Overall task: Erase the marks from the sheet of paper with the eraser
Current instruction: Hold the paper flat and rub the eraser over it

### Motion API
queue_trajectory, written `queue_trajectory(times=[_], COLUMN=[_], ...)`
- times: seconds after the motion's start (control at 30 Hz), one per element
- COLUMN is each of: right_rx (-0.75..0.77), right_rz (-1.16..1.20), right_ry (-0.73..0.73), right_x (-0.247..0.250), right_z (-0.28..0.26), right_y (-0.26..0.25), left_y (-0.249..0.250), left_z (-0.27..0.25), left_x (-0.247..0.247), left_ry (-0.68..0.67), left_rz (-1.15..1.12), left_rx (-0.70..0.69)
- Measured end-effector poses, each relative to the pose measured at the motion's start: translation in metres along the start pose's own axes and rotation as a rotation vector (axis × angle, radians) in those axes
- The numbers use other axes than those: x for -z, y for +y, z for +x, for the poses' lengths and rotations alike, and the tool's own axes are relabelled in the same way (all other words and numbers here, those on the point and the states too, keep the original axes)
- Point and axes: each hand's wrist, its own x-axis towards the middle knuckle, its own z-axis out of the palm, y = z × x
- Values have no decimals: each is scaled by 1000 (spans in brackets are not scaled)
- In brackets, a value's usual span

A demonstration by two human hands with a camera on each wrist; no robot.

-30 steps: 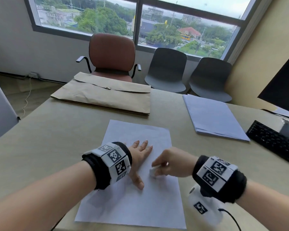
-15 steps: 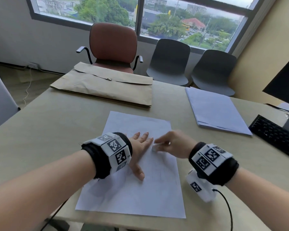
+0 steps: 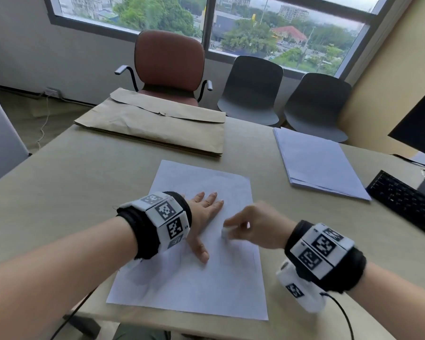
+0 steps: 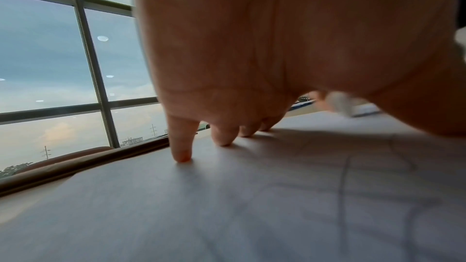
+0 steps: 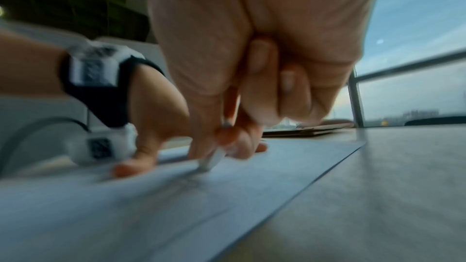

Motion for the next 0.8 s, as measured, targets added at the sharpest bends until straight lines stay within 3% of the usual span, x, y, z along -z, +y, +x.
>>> queue_trajectory(times=[0.07, 0.13, 0.3, 0.47, 0.67, 0.8], right_rx=[41, -8, -89, -51, -122, -35], right_rz=[43, 54, 49, 137, 105, 75], right_ry=[-127, -163, 45, -130, 55, -164], right_x=[-1, 5, 7, 1, 7, 4], right_z=[-9, -4, 12, -1, 5, -7], right_y=[-2, 0, 3, 3, 8, 3], left_y=[1, 3, 14, 17, 4, 4], left_z=[-1, -2, -3, -5, -4, -1], left_x=[1, 3, 10, 17, 14, 12], left_ry=[-13, -25, -40, -86, -68, -62], left_rz=[-4, 8, 77, 69, -50, -25], left_rx=[-3, 4, 46, 20, -43, -57])
